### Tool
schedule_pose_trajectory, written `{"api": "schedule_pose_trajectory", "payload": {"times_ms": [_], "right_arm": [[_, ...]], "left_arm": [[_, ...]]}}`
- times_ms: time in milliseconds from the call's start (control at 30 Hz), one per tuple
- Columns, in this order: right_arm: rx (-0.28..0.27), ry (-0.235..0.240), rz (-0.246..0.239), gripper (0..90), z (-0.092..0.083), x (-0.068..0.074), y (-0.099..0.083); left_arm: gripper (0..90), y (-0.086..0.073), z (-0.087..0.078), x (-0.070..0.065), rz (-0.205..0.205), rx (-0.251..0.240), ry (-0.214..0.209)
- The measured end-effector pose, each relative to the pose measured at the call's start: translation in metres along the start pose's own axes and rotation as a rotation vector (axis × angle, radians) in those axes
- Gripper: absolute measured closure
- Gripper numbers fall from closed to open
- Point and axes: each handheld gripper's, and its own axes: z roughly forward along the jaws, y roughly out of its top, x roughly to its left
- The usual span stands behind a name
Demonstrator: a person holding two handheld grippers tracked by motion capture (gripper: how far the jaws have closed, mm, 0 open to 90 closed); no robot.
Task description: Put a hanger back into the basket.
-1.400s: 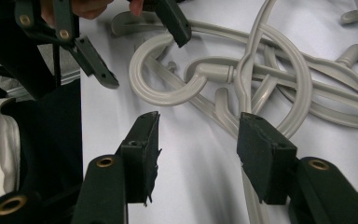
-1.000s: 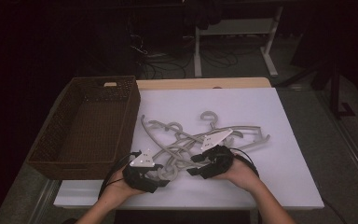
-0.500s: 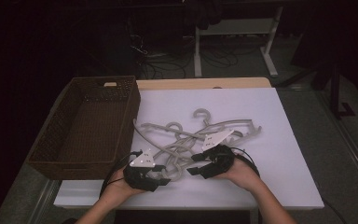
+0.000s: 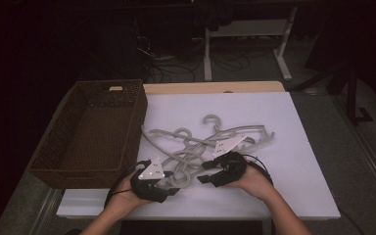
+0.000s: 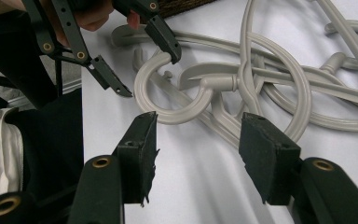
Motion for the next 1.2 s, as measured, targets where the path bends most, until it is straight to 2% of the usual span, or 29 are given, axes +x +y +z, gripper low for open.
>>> {"api": "schedule_pose_trajectory", "payload": {"times_ms": [67, 167, 333, 400, 500, 567, 767, 833, 867, 933, 1067, 1200], "right_arm": [[0.001, 0.000, 0.003, 45.7, 0.000, 0.000, 0.000], [0.002, 0.000, 0.004, 45.7, 0.000, 0.000, 0.000], [0.000, 0.000, 0.007, 45.7, 0.000, -0.001, 0.000], [0.001, 0.001, 0.007, 45.7, 0.000, -0.001, -0.001], [0.000, 0.000, 0.007, 45.7, -0.001, -0.001, -0.001], [-0.002, -0.001, 0.008, 45.7, -0.001, -0.001, -0.001], [-0.003, -0.001, 0.010, 45.7, -0.001, -0.002, -0.001], [-0.001, -0.002, 0.012, 45.7, -0.001, -0.002, -0.001], [-0.001, -0.002, 0.012, 45.7, -0.001, -0.002, -0.001], [-0.004, -0.004, 0.010, 45.7, -0.002, -0.002, -0.001], [-0.011, -0.006, 0.017, 45.7, -0.003, -0.003, -0.002], [-0.019, -0.010, 0.017, 45.7, -0.006, -0.003, -0.002]], "left_arm": [[42.1, -0.001, 0.001, 0.001, -0.002, 0.004, -0.001], [38.0, 0.000, 0.001, -0.001, 0.019, 0.007, 0.023], [37.9, 0.000, 0.003, -0.003, 0.034, 0.014, 0.026], [37.9, 0.000, 0.004, -0.003, 0.024, 0.017, 0.016], [34.8, -0.002, 0.008, -0.001, -0.019, 0.039, -0.011], [35.3, -0.004, 0.009, -0.002, -0.018, 0.054, -0.014], [42.9, -0.005, 0.009, 0.000, -0.055, 0.080, -0.009], [49.7, -0.005, 0.009, 0.000, -0.065, 0.078, -0.011], [51.9, -0.004, 0.009, 0.000, -0.073, 0.074, -0.004], [59.6, -0.003, 0.007, 0.001, -0.088, 0.058, -0.024], [68.8, 0.001, 0.005, 0.000, -0.091, 0.023, -0.029], [74.0, 0.007, 0.004, 0.001, -0.102, -0.020, -0.035]]}}
